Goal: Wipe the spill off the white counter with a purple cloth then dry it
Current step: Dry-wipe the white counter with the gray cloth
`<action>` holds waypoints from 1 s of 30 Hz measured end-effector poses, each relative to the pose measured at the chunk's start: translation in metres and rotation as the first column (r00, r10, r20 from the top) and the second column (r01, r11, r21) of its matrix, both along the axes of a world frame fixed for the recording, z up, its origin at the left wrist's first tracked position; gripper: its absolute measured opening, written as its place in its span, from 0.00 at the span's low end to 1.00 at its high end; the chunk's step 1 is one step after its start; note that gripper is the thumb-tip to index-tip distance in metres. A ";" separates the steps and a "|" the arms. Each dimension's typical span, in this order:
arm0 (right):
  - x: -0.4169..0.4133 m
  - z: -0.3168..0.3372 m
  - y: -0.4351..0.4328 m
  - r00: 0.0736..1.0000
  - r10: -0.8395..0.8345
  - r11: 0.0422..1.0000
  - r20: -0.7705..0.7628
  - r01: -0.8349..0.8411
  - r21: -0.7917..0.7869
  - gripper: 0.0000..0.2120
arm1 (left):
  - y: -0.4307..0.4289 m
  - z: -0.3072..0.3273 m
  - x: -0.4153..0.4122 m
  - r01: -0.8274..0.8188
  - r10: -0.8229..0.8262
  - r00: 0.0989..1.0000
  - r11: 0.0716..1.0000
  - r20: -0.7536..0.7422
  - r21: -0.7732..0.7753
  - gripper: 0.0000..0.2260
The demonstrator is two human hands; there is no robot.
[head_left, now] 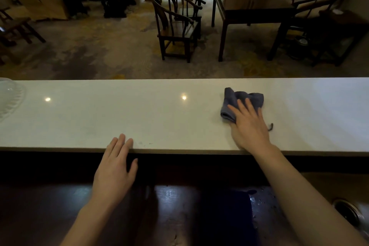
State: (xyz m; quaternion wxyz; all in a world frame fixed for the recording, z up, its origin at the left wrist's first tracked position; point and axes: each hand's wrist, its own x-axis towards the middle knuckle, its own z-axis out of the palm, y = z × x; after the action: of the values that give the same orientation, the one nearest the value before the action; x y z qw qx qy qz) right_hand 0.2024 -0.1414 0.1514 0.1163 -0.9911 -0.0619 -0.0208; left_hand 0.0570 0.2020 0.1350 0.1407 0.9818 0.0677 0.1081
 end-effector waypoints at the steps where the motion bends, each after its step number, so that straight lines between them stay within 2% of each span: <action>1: 0.006 0.000 0.005 0.999 -0.037 0.999 -0.005 0.037 0.008 0.26 | 0.000 0.000 0.000 0.003 -0.003 1.000 1.000 -0.002 0.004 0.26; 4: 0.019 -0.003 0.033 0.996 -0.093 0.996 0.016 0.093 0.005 0.25 | -0.001 0.001 0.000 0.003 -0.003 1.000 1.000 -0.008 0.013 0.26; 7: 0.029 -0.001 0.071 0.998 -0.058 0.998 -0.006 0.058 0.015 0.26 | -0.002 0.003 -0.001 0.000 0.000 1.000 1.000 -0.014 0.017 0.27; 13: 0.035 0.002 0.149 0.980 0.184 0.983 -0.071 -0.182 0.030 0.27 | -0.002 0.004 0.000 0.012 -0.011 1.000 1.000 -0.022 0.026 0.27; 19: 0.008 0.000 0.209 0.879 0.472 0.882 -0.068 -0.471 0.030 0.27 | -0.001 0.003 0.001 0.026 -0.025 1.000 1.000 -0.017 0.015 0.27; 24: -0.007 0.001 0.220 0.827 0.561 0.826 -0.029 -0.557 0.088 0.26 | -0.002 0.005 0.001 0.025 -0.024 0.999 1.000 -0.029 0.011 0.27; 25: -0.008 0.004 0.218 0.824 0.566 0.819 -0.026 -0.558 0.136 0.25 | -0.002 0.005 0.001 0.020 -0.020 0.999 1.000 -0.034 0.001 0.27; 27: -0.012 0.014 0.214 0.834 0.551 0.785 -0.007 -0.516 0.343 0.23 | -0.001 0.007 0.000 0.010 -0.011 0.999 0.999 -0.034 -0.034 0.26; 30: -0.023 0.029 0.205 0.877 0.479 0.647 -0.010 -0.346 0.679 0.20 | 0.001 0.016 0.004 -0.019 0.015 0.999 0.990 -0.035 -0.140 0.22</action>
State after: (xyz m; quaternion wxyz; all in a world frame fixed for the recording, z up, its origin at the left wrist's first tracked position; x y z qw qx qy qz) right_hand 0.1796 0.0632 0.1806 0.4646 -0.8414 -0.2641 0.0800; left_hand 0.0611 0.2033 0.1509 0.2074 0.9705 0.0859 0.0877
